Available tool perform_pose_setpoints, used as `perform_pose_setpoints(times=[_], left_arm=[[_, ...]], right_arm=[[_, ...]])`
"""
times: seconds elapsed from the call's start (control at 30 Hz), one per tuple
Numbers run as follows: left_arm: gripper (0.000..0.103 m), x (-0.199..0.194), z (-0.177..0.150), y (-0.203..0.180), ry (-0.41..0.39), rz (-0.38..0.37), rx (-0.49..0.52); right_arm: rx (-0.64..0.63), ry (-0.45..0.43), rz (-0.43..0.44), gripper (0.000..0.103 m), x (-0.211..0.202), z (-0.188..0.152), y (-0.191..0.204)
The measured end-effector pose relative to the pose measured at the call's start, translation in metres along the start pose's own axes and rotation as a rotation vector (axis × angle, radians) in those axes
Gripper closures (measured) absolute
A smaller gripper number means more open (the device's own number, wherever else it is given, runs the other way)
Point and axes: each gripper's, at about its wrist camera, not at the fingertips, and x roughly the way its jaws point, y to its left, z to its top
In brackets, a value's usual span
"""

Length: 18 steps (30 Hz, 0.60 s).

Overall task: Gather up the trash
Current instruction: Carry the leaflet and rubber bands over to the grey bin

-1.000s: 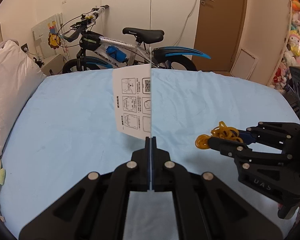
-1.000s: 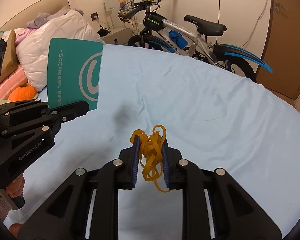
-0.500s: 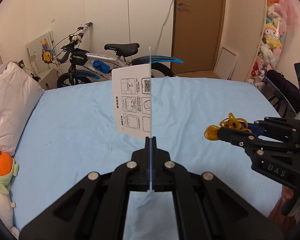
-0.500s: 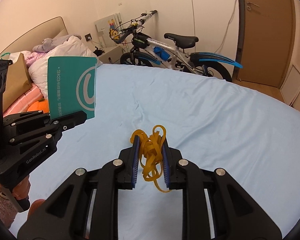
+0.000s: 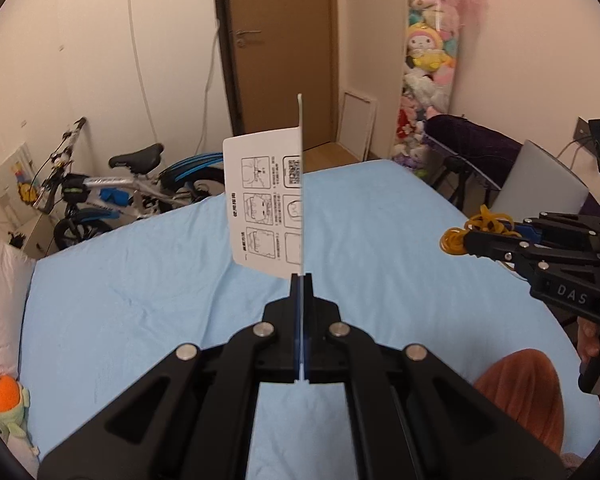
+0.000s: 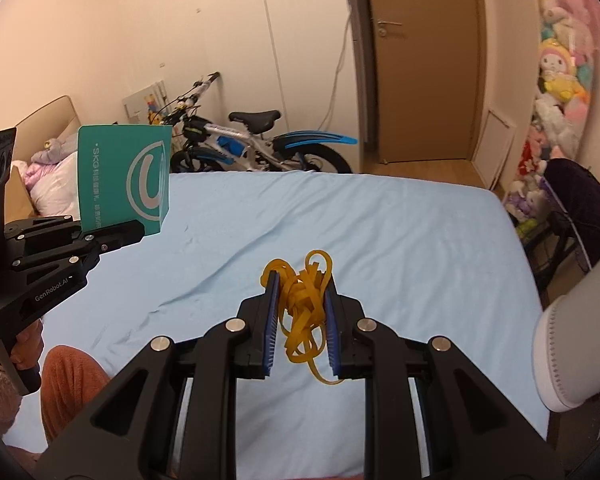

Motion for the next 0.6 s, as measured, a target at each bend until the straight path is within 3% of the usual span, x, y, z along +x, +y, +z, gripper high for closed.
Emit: perform_pose_setpoints(times=[0.4, 0.6], left_arm=[[0.102, 0.014, 0.086, -0.185, -0.105, -0.249, 0.222], [0.102, 0.029, 0.126, -0.266, -0.126, -0.356, 0.335]], right_arm=[[0.177, -0.109, -0.276, 0.084, -0.164, -0.031, -0.185], [0.253, -0.133, -0.394, 0.084, -0.223, -0.04, -0.268]])
